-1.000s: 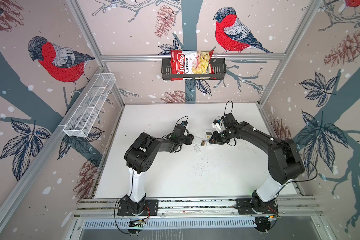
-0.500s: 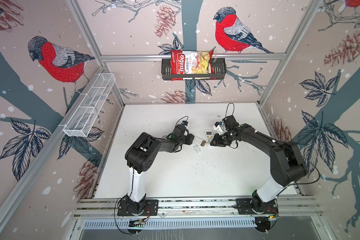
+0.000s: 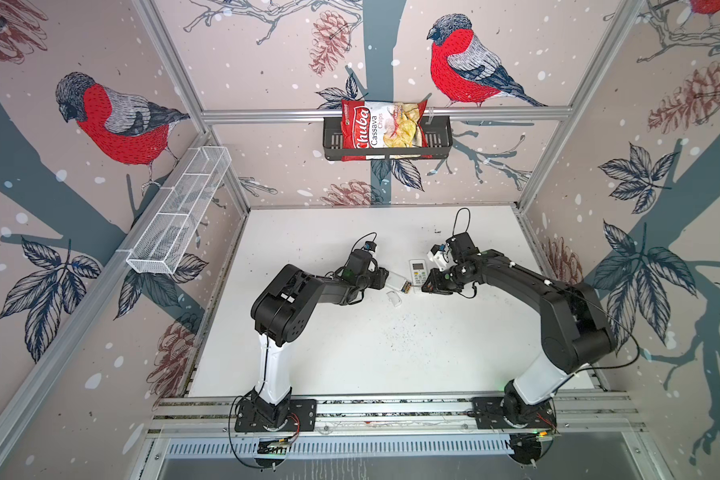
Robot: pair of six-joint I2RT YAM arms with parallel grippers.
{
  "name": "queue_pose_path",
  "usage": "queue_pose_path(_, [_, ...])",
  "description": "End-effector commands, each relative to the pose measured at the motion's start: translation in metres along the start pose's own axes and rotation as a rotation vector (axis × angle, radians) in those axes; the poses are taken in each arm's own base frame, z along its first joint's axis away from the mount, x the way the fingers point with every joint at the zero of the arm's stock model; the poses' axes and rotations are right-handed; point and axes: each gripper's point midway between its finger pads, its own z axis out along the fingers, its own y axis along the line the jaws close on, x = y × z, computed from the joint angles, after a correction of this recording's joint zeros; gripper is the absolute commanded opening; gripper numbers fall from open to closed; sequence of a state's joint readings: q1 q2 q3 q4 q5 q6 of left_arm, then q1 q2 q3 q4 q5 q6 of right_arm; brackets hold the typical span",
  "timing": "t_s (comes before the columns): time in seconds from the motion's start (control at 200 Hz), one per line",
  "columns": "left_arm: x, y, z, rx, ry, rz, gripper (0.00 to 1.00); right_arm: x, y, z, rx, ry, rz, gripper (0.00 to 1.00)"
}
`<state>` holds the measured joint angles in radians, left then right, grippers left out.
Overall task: Unload the batteries from the remote control
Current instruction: 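Insert the screwdriver tip beside the batteries while the left gripper holds the remote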
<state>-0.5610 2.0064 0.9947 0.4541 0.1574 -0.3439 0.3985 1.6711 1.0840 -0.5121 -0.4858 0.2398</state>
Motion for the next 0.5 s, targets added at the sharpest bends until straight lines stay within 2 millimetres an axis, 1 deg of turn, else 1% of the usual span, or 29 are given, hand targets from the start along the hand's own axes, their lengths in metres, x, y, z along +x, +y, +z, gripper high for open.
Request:
queue_pose_path(0.0, [0.031, 0.004, 0.001, -0.012, 0.116, -0.031, 0.52, 0.001, -0.003, 0.002, 0.005, 0.003, 0.014, 0.00])
queue_pose_path(0.225, [0.030, 0.004, 0.000, -0.014, 0.116, -0.025, 0.52, -0.005, 0.003, -0.010, 0.006, -0.023, 0.005, 0.00])
queue_pose_path(0.35, [0.032, 0.005, 0.001, -0.016, 0.120, -0.025, 0.52, -0.002, 0.002, -0.012, 0.013, -0.022, 0.007, 0.00])
queue_pose_path(0.495, [0.032, 0.004, 0.001, -0.015, 0.120, -0.024, 0.52, 0.003, -0.001, -0.010, 0.016, -0.014, 0.014, 0.00])
